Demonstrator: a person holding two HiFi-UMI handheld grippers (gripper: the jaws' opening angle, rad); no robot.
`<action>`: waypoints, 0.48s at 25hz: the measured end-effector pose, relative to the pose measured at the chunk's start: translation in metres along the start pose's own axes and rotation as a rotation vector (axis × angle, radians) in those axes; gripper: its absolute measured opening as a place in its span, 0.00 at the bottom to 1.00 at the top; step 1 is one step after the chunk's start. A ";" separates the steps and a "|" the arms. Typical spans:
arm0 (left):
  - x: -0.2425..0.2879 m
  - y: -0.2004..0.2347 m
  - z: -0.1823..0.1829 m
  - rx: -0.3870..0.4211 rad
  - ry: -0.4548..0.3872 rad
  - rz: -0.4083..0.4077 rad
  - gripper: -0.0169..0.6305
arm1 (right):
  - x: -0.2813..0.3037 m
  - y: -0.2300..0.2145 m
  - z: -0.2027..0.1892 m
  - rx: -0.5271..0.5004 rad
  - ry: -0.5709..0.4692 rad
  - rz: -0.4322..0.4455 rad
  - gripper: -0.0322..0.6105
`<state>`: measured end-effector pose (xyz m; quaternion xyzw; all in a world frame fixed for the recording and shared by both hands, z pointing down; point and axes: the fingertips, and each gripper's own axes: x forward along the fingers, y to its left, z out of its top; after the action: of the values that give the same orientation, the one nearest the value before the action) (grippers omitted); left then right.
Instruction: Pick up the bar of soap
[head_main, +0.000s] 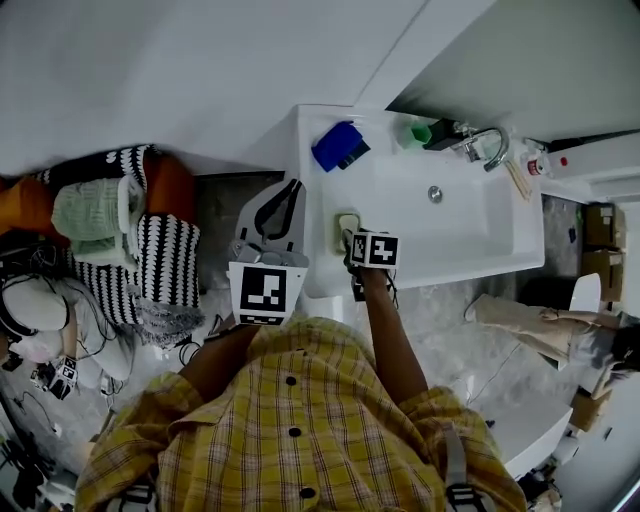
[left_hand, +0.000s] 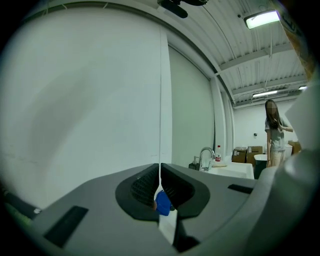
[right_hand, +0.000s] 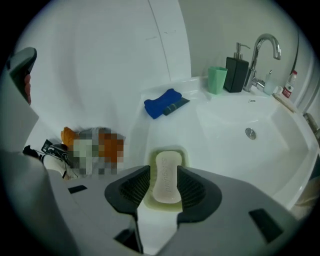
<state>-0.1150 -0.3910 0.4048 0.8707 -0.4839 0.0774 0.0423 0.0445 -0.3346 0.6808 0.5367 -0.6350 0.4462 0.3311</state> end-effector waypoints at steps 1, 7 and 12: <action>0.003 0.001 -0.002 -0.003 0.006 -0.001 0.06 | 0.005 -0.001 -0.001 0.006 0.017 0.005 0.31; 0.015 -0.005 -0.007 0.001 0.024 -0.011 0.06 | 0.024 -0.006 -0.004 0.035 0.070 0.005 0.32; 0.028 -0.012 -0.001 0.014 0.024 0.009 0.06 | 0.035 -0.008 -0.012 0.027 0.141 0.019 0.33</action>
<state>-0.0907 -0.4082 0.4110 0.8677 -0.4868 0.0914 0.0415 0.0442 -0.3376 0.7183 0.5021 -0.6093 0.4945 0.3635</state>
